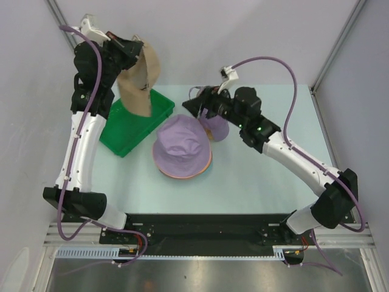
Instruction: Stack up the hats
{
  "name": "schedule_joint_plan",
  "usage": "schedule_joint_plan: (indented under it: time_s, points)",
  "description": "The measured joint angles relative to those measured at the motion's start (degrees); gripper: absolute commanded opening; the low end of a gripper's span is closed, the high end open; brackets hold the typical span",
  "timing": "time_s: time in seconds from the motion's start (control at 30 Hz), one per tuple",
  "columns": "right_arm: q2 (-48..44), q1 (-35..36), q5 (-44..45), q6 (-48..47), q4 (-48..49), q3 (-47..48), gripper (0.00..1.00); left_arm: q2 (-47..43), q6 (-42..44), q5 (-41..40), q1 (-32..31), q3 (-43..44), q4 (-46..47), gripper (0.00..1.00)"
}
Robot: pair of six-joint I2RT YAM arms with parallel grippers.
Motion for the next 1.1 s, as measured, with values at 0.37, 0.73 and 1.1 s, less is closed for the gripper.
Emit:
schedule_joint_plan:
  time_s: [0.37,0.73,1.1]
  points:
    - [-5.73,14.25,11.72,-2.95,-0.15,-6.32,0.73,-0.70,-0.11,0.02,-7.37,7.45,-0.46,0.00]
    - [-7.34,29.38,41.70,-20.85,3.78,-5.77,0.73,-0.85,-0.52,-1.16,-14.58,11.98,-1.57,0.00]
    - [-7.37,29.03,48.37,-27.21,6.80,-4.87,0.74,-0.70,1.62,-4.57,-17.07,13.90,-3.61,0.00]
